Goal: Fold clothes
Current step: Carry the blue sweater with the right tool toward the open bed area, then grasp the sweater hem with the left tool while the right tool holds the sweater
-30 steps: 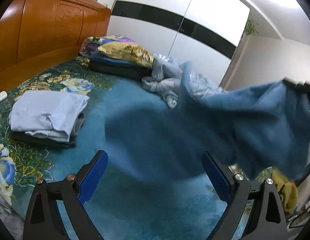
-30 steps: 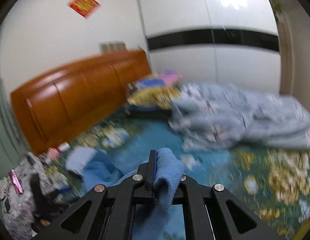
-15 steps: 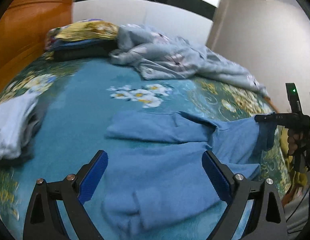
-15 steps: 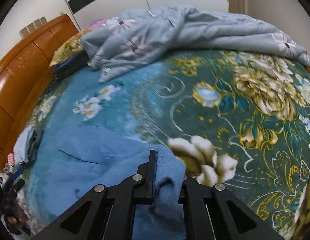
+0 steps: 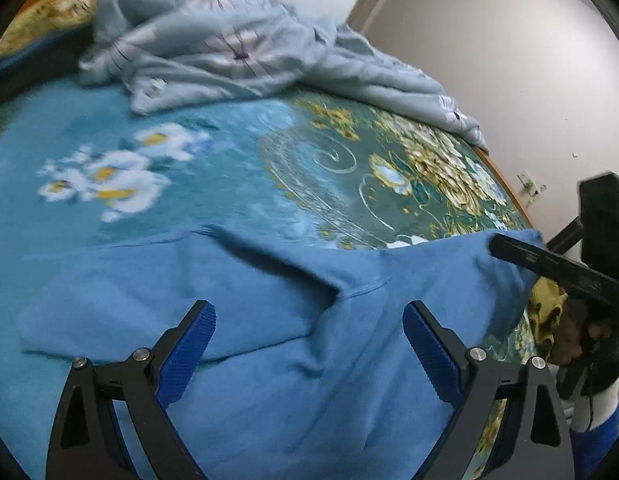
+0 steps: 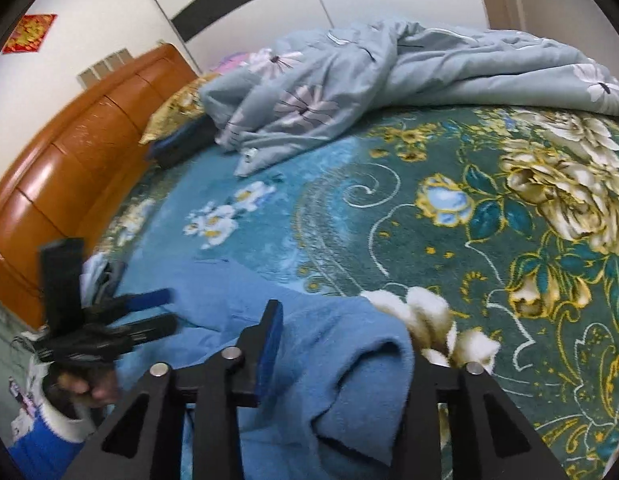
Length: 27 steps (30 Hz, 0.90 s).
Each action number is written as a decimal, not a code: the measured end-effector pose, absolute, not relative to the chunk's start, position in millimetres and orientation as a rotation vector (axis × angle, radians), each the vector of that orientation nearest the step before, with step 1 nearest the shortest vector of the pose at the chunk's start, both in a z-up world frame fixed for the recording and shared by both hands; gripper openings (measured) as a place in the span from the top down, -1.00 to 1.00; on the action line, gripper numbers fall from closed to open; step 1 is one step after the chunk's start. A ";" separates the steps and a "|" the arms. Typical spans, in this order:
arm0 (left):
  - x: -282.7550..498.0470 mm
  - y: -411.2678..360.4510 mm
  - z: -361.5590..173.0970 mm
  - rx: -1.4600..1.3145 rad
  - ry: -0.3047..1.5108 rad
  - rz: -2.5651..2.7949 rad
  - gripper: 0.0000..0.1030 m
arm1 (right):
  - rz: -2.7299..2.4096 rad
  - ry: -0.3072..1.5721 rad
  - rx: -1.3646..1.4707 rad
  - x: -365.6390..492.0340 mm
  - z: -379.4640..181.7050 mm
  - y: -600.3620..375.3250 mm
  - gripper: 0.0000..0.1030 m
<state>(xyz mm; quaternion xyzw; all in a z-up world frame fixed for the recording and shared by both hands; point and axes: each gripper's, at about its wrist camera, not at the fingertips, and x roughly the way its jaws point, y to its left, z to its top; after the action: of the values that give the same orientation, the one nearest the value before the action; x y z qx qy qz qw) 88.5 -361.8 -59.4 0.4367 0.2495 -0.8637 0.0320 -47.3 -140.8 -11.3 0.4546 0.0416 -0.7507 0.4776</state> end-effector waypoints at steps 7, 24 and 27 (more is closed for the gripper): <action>63.3 -363.6 -87.7 1.410 1.051 -2.634 -0.84 | -1.754 0.011 1.154 -63.0 -22.0 -123.4 -0.08; 29.0 -346.9 -106.6 1.585 1.145 -2.598 0.18 | -1.946 -0.090 1.119 -36.4 -42.0 -9.3 -0.27; 30.5 -353.7 -107.4 1.558 1.193 -2.567 0.85 | -1.938 -0.061 1.152 -19.7 -55.5 -1.4 -0.27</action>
<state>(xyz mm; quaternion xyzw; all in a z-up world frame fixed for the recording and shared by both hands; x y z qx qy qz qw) 30.5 -353.7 -107.4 0.4816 0.3689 -0.7937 -0.0448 -19.7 -1.4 -55.5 0.4614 -0.0246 -0.7763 0.4289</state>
